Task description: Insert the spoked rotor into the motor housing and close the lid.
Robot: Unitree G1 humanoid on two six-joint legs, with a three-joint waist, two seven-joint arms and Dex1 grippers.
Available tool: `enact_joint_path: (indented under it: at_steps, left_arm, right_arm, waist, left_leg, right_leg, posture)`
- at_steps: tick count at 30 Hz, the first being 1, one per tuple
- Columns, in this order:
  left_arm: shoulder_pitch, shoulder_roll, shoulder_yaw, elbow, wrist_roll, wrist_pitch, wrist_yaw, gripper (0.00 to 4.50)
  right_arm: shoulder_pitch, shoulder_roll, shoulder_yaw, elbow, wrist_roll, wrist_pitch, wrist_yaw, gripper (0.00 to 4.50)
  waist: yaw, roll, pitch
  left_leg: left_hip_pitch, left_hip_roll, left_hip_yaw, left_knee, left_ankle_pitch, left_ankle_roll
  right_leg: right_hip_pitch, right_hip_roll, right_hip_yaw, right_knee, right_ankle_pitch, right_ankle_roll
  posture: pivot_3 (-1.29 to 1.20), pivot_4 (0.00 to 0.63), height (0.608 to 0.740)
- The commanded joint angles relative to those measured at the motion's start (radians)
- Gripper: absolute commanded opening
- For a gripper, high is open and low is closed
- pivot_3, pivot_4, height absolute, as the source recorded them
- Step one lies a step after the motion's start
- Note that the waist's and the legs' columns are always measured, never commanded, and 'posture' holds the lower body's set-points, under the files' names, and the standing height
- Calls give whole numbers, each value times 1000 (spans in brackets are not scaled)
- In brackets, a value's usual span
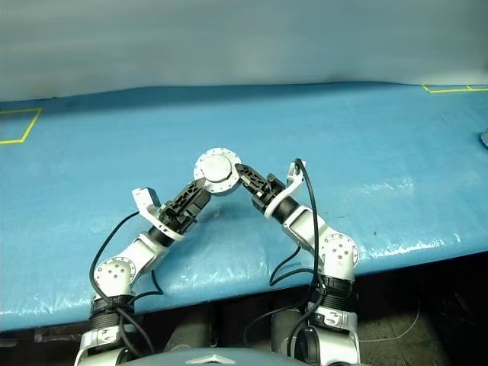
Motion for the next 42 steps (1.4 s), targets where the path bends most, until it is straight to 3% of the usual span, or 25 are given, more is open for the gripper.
enact_joint_path:
  at_steps: [1, 5, 8, 12, 22, 27, 36, 42]
  left_arm:
    - [-21, -19, 17, -39, -34, -18, 9, 4462]
    - [-19, -49, -14, -68, 3, -45, 17, 4462]
    - [-12, -47, -30, -51, 31, -62, -10, 3903]
    - [-1, -27, -45, -45, 47, -66, -60, 2726]
    - [-2, -29, -22, -33, 46, -78, 13, 2725]
    - [-6, -41, 0, -23, 46, -105, 39, 2725]
    - [-96, -62, 115, 49, 135, -331, 198, 2725]
    - [-273, 26, 174, 248, 308, -518, 363, 2725]
  right_arm:
    - [2, 9, 41, -78, 62, 6, 24, 1235]
    - [18, 3, 85, -97, 45, 15, 28, 1235]
    - [23, -1, 102, -102, 41, 7, 29, 1235]
    - [23, -9, 112, -107, 44, -2, 36, 1235]
    - [13, -50, 145, -115, -74, -55, 90, 1235]
    - [0, -63, 160, -122, -231, -170, 109, 2861]
    - [6, -53, 153, -126, -370, -300, 133, 2861]
    - [24, -49, 160, -142, -386, -298, 151, 2861]
  waist:
    - [0, 0, 0]
    - [-1, 0, 0]
    - [1, 0, 0]
    - [1, 0, 0]
    - [0, 0, 0]
    - [1, 0, 0]
    - [4, 0, 0]
    - [5, -1, 0]
  left_leg:
    - [0, 0, 0, 0, 0, 0]
    - [0, 0, 0, 0, 0, 0]
    - [0, 0, 0, 0, 0, 0]
    - [0, 0, 0, 1, 0, 0]
    - [0, 0, 0, 2, 0, 0]
    - [0, 0, 0, 2, 0, 0]
    - [0, 0, 0, 2, 0, 0]
    - [0, 0, 0, 3, 0, -1]
  right_leg:
    - [0, 0, 0, 0, 0, 0]
    - [0, 0, 0, 0, 0, 0]
    - [0, 0, 1, 0, 0, 0]
    - [0, 0, 0, 0, 0, -1]
    - [1, 0, 0, 0, 0, 0]
    - [1, 0, 0, 0, 0, 0]
    - [1, 0, 0, 0, 0, 0]
    - [1, 0, 0, 1, 2, 3]
  posture:
    - [0, 150, 740]
    - [0, 150, 740]
    - [0, 150, 740]
    - [0, 150, 740]
    - [0, 150, 740]
    - [0, 150, 740]
    - [0, 150, 740]
    - [0, 150, 740]
